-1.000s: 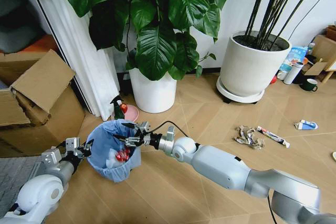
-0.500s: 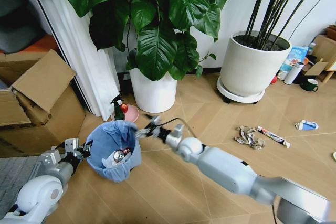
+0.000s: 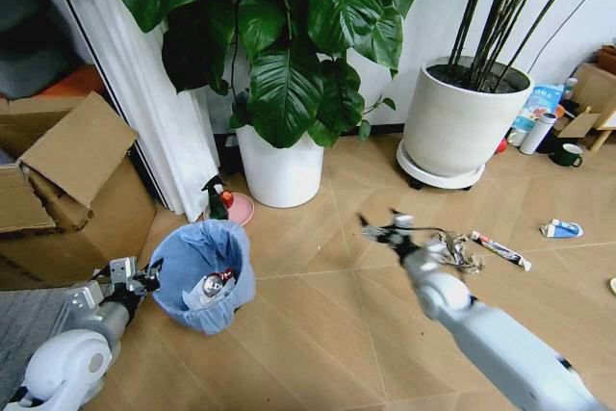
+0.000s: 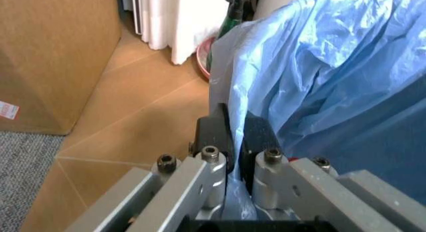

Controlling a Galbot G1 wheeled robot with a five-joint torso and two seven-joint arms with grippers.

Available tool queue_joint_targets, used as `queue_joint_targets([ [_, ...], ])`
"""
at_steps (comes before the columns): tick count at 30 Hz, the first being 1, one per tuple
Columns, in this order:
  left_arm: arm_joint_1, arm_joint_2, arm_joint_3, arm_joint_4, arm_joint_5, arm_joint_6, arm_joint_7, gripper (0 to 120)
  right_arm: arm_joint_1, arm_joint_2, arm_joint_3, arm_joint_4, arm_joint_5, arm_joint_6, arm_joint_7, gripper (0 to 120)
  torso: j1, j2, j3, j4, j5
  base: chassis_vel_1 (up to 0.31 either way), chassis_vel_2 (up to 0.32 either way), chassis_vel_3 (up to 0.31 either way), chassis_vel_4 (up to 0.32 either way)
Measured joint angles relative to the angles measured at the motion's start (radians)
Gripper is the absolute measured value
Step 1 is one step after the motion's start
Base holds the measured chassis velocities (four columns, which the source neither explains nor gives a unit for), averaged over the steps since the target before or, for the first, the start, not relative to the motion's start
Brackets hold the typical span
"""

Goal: Pick up the trash bin and place the garbage on the floor into it.

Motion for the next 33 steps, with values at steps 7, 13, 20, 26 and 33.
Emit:
queue_joint_targets([
  [7,-0.001,-0.009,-0.004,-0.006,0.004,-0.001,-0.001,0,-0.188,0.029,0.214,0.034,-0.035,0.007,-0.048,100,0.0,0.0,0.0,-0.0003,-0.0005,0.0,0.0,0.0,0.0],
  [13,-0.001,-0.016,-0.003,-0.011,0.008,-0.001,-0.004,0,-0.272,0.055,0.289,0.056,-0.035,0.024,-0.074,100,0.0,0.0,0.0,0.0,-0.0011,0.0,0.0,0.0,0.0],
  [20,0.002,-0.018,-0.005,-0.02,0.009,-0.001,-0.006,0,-0.309,0.073,0.317,0.057,-0.035,0.035,-0.093,100,0.0,0.0,0.0,0.0,-0.0011,0.0,0.0,0.0,0.0],
  [26,0.008,-0.02,-0.006,-0.025,0.012,-0.001,-0.006,0,-0.321,0.076,0.321,0.064,-0.033,0.038,-0.1,100,0.0,0.0,0.0,0.0003,-0.0011,-0.034,-0.037,0.051,0.031],
  [33,0.017,-0.026,-0.006,-0.033,0.018,-0.002,-0.006,0,-0.331,0.077,0.326,0.069,-0.024,0.04,-0.105,100,0.0,0.0,0.0,-0.0002,-0.0012,-0.103,-0.07,0.094,0.063],
])
